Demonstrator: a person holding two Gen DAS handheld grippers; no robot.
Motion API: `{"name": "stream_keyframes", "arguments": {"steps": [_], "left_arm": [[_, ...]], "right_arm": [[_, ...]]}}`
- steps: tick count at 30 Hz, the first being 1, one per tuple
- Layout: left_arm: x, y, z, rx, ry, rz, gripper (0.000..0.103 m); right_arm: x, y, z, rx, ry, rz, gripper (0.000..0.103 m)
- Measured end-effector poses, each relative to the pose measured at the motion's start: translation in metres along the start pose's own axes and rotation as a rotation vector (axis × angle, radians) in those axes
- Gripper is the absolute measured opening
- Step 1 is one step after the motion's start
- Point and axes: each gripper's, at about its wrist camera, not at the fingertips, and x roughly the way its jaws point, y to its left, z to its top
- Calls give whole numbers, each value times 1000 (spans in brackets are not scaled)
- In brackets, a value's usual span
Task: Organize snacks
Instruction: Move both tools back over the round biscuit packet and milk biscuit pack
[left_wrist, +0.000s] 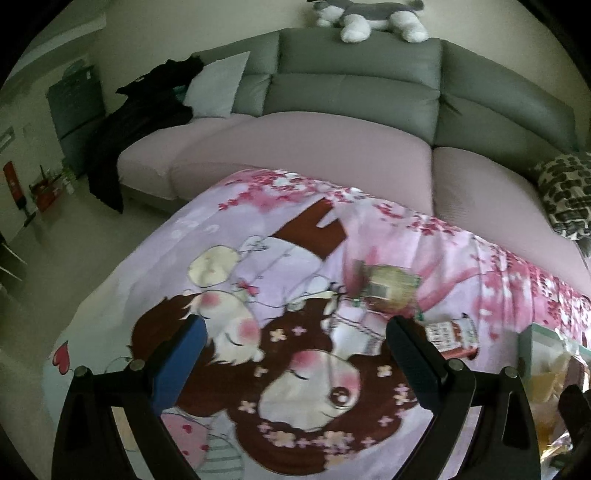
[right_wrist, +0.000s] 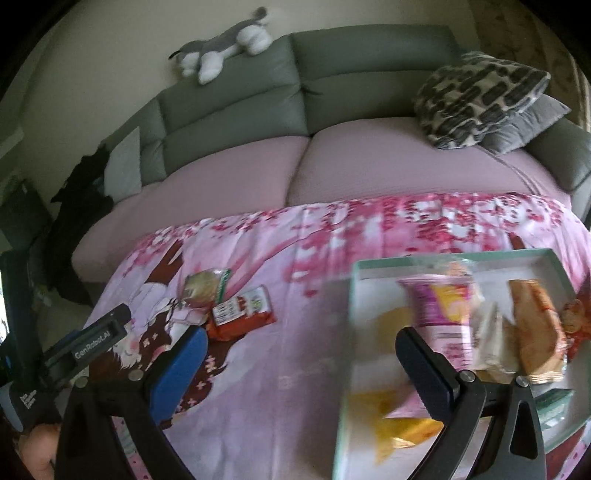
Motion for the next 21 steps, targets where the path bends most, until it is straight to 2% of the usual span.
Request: {"name": "stream_keyframes", "arguments": {"steps": [11,21], "left_arm": [[16,28,1,-33,37,22,98],[34,38,-1,-66,91,-22,98]], "right_arm": [[18,47,-8,-88,29,62,103],[43,58,-15,-90,86,103,103]]}}
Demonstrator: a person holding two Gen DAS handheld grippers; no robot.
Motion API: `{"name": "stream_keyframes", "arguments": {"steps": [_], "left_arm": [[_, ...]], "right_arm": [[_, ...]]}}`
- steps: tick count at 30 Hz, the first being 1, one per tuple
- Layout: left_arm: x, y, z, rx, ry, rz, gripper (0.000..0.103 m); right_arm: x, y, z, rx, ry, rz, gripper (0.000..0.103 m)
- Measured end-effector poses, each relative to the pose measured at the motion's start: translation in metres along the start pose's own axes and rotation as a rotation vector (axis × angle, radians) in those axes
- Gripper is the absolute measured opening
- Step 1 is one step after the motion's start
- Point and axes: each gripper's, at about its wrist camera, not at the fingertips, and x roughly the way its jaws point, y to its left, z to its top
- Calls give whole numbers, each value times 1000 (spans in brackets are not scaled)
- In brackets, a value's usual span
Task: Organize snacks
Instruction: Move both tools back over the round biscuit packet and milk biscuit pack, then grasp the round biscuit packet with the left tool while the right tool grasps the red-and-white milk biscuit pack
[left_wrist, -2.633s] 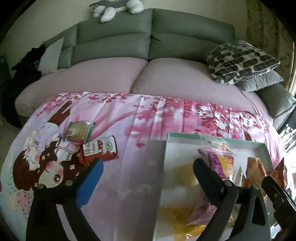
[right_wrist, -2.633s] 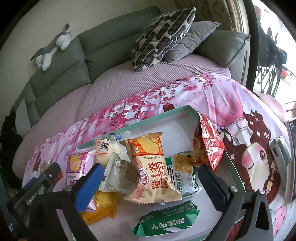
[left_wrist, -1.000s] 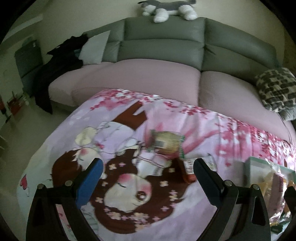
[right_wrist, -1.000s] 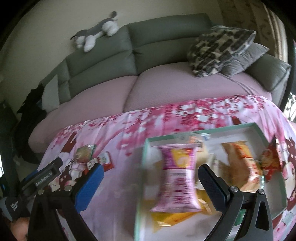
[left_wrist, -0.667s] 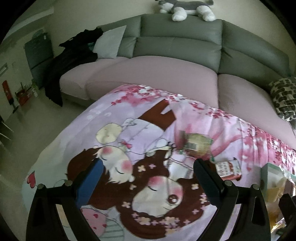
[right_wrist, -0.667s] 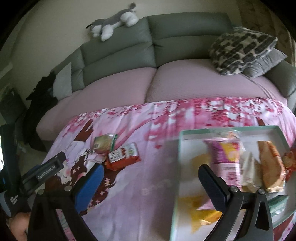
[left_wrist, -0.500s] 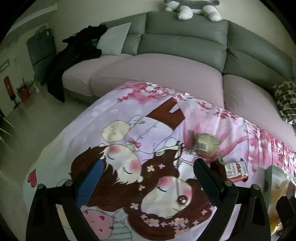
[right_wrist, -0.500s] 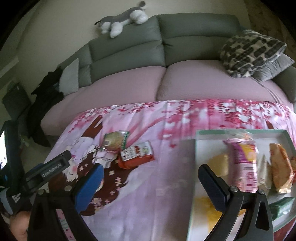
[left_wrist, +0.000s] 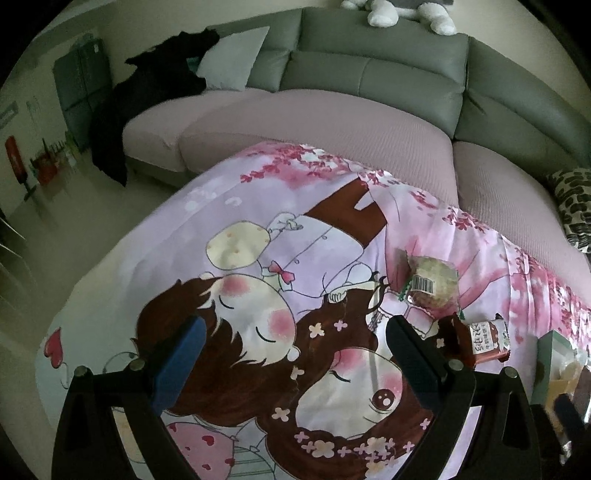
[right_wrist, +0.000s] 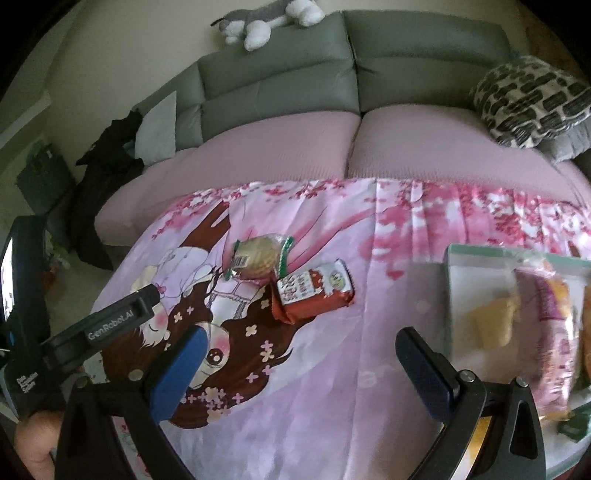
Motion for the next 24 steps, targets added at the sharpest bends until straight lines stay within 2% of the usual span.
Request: {"name": "stream_keyframes", "arguments": {"steps": [5,7,10,12,15,24], "left_arm": [[12,8,5,-37,48,-55,98],[18,6,8,-30,57,-98,98],[31,-8,13,34,87,-150,98],[38,-19,15,108,103,-154,98],[50,-28,19,162,123,-174,98],[81,-30,24,204,176,-212,98]], "right_arm": [[11,0,2,20,10,21,103],[17,0,3,25,22,16,103],[28,1,5,17,40,0,102],[35,2,7,9,50,-12,98],[49,6,11,-6,69,-28,94],[85,7,14,-48,123,-113,92]]}}
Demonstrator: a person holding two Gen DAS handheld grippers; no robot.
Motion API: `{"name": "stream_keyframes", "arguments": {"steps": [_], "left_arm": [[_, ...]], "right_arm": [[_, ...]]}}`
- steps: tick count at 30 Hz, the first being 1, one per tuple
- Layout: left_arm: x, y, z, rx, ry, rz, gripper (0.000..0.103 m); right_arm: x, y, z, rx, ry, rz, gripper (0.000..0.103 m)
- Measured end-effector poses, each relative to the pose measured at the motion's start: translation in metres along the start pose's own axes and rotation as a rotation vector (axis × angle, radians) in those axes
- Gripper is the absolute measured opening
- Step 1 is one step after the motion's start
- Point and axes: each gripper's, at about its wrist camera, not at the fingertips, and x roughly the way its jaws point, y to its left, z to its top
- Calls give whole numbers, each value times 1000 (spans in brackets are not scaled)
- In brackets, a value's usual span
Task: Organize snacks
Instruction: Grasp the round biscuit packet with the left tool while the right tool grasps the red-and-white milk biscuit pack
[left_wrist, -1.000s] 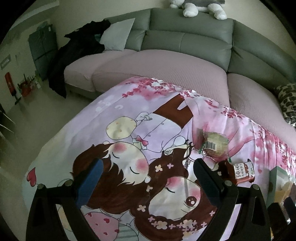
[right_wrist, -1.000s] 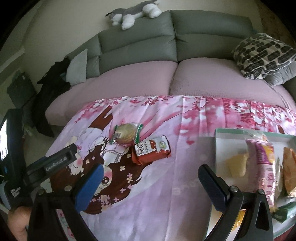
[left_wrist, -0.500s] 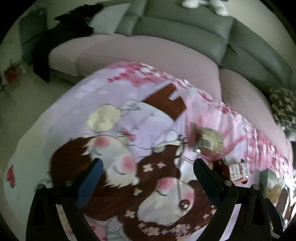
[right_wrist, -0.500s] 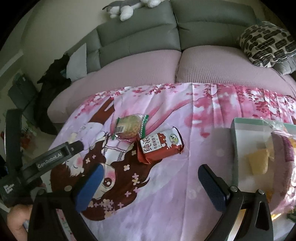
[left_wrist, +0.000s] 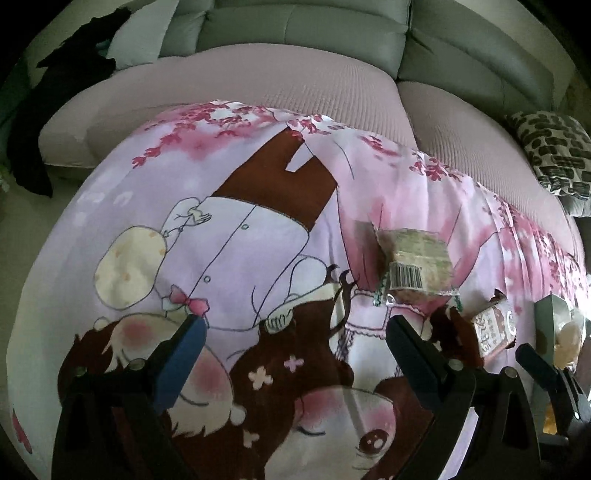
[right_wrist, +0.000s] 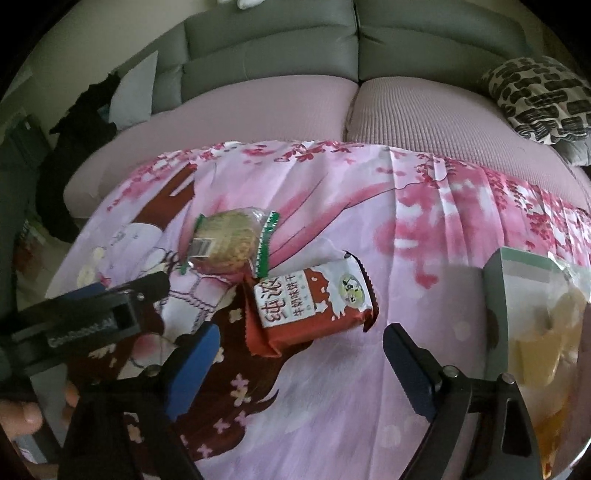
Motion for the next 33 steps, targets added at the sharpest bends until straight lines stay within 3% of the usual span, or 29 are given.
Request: {"name": "stream_keyframes", "arguments": {"steps": [5,13,16,19,21,24,25,28,33], "left_arm": [[5,-4,8,25,-7,-36,98],[15,-40,25,87,7,-167,98],[22,-53,30,114,21,-179,98],[29,-64,33,134,25,-173,97],[34,-68,36,138,33,-171,91],[36,-75,39,151,27,-159,82],[37,-77,40,154,25,-162,72],[38,-81,40,159,20,-164,58],[33,-74,35,110,5,-160,54]], "right_arm": [[11,-6,4,10,11,2,92],[21,-16,9,29,13,2,92],[23,-15,10,21,4,7,91],[23,-16,11,14,-9,17,82],[22,-16,12,15,-14,21,75],[21,-17,12,19,-19,23,73],[21,-17,11,21,-21,21,72],[19,-18,10,30,-28,26,71],[14,-18,6,49,-29,33,69]]}}
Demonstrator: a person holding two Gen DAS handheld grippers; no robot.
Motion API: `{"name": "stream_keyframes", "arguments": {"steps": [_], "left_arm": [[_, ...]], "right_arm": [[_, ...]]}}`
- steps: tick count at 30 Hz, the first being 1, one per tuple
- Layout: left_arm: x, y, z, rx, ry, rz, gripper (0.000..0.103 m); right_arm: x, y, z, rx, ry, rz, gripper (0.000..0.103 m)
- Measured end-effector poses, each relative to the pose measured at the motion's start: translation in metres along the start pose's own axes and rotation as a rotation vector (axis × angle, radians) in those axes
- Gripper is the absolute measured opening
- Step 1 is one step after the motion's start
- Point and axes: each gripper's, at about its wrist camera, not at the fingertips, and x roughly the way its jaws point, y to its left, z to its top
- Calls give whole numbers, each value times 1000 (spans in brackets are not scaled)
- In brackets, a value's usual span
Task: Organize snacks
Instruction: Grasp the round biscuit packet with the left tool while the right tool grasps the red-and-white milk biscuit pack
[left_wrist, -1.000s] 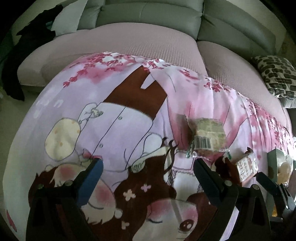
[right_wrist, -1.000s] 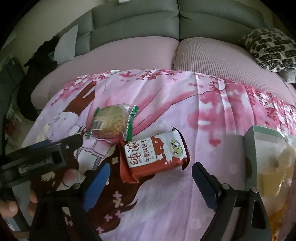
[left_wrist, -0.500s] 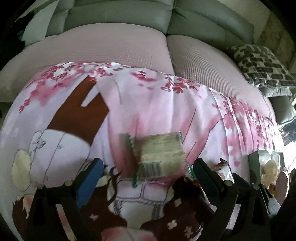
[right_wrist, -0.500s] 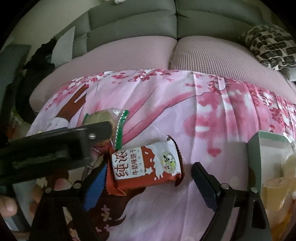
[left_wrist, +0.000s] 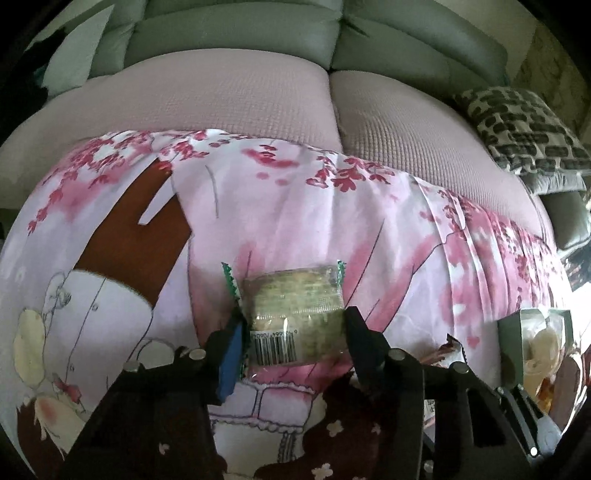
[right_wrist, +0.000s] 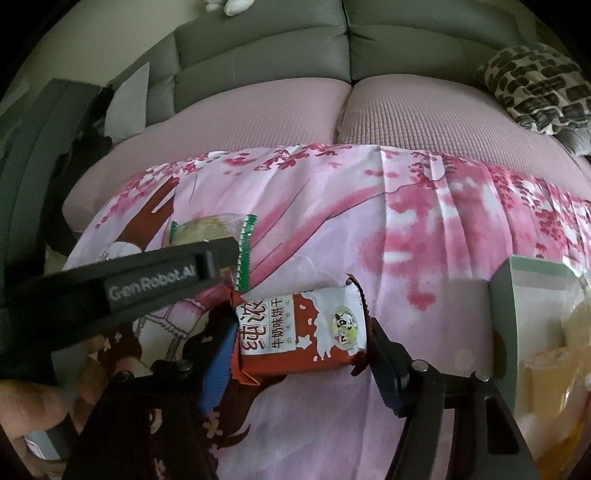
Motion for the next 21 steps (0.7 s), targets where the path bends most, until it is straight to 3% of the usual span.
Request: {"name": "stream_keyframes", "arguments": {"steps": [9,21], "left_arm": [[-47,16,-30,-128,-74,53,53],[-102,7,-47,-217,-185,76,53]], "right_arm": [[-24,1,-8,29,-7,49,69],[-84,-17,-3,70,-110,69,69]]}}
